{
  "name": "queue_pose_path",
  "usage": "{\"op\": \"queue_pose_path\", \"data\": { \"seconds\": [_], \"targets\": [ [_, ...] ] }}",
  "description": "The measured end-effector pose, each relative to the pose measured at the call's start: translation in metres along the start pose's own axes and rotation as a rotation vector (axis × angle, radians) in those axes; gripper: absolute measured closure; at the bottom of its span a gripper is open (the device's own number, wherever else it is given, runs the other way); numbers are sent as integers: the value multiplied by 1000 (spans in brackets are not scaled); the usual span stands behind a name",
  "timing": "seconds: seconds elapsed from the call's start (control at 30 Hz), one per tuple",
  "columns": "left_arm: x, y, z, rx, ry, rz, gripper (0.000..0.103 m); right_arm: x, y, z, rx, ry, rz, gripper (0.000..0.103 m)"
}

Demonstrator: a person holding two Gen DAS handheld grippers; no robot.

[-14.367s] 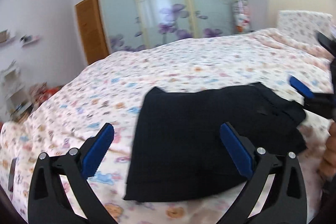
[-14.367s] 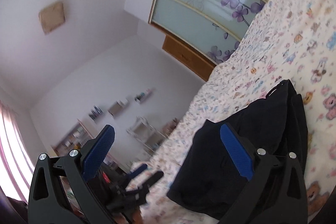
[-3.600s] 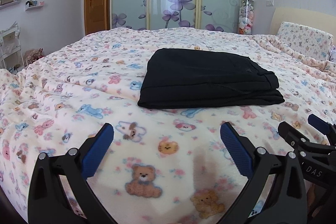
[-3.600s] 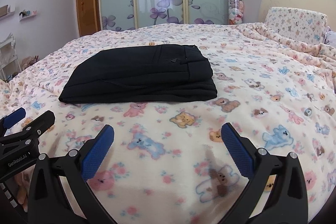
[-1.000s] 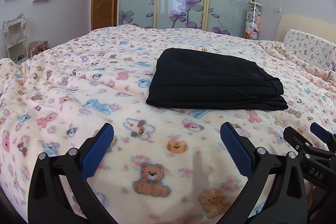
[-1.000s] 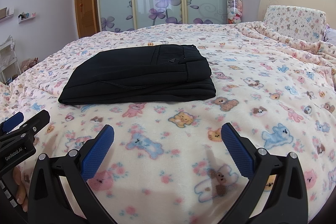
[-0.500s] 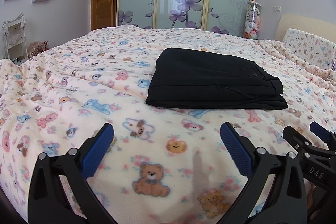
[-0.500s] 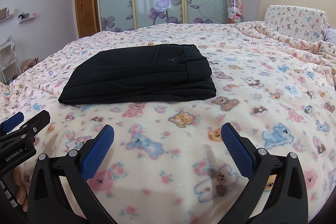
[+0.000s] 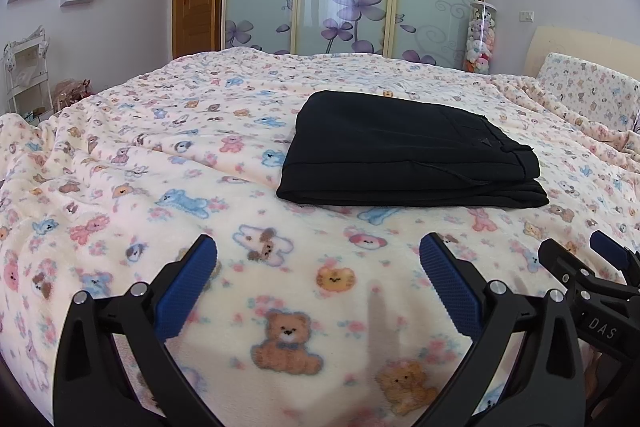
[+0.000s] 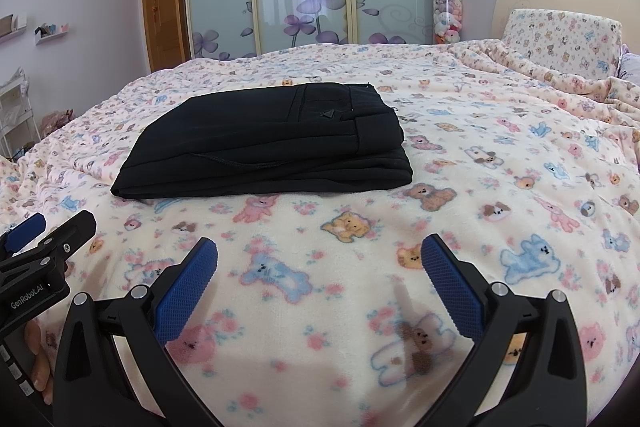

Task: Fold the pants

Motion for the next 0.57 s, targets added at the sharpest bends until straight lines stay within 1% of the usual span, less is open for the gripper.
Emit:
{"op": "queue_pose_path", "data": {
  "seconds": [0.2, 0.57],
  "targets": [
    [-1, 0, 0, 12, -11, -4, 2, 0, 0, 0, 0, 0, 0, 1],
    [-1, 1, -4, 2, 7, -13, 2, 0, -1, 0, 0, 0, -1, 1]
  ]
}}
Point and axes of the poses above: each gripper's, at about its wrist camera, not at the fingertips, and z roughly against the way its jaws point, y to its left, x to its top, the point moved 7 cm from there along -z, roughly the way its jaws point, and after that the axes turned 15 degrees about y, right-handed, at the moved point
